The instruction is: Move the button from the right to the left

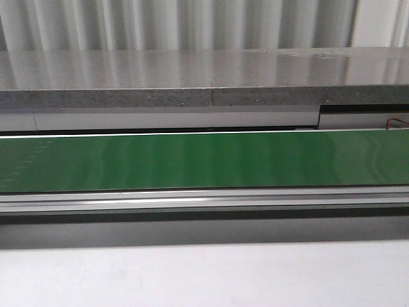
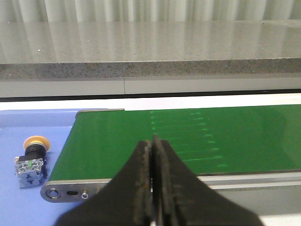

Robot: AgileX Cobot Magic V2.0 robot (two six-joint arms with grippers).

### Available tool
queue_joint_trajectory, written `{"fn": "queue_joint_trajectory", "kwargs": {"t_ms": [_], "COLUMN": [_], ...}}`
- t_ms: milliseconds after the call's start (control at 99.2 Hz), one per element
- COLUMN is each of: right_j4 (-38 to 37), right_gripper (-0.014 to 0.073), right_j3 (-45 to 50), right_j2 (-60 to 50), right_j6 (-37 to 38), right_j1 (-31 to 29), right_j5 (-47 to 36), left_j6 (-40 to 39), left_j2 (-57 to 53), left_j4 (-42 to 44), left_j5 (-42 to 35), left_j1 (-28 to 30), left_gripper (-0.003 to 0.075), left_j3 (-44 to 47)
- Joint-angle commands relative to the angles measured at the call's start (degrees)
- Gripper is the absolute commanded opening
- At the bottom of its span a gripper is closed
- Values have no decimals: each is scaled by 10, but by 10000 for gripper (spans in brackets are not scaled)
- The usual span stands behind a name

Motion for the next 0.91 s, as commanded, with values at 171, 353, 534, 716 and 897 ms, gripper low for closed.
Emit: {"fn": "queue_joint_trajectory", "kwargs": {"t_ms": [171,353,534,716,897], "right_j4": [-15,-15,-15,-15,-15], "right_gripper": [-68,-68,-68,-68,-68], "right_j3": [34,34,34,34,34], "right_j2": [-99,-96,-96,-96,-96], "right_j6": [6,6,6,6,6], "right_j1": [-5,-5,-5,-5,-5], "right_j5": [6,9,9,9,9], "left_j6": [-4,-4,-4,-4,-4], "left_j2": [-20,-20,-20,-20,-20], "left_j4": [-1,-1,-1,-1,-1], "left_j5": [-44,-44,-44,-44,-44], "left_j1": [1,1,1,1,1], "left_gripper": [-20,-20,-20,-20,-20], "left_j3": [14,14,14,14,14]}}
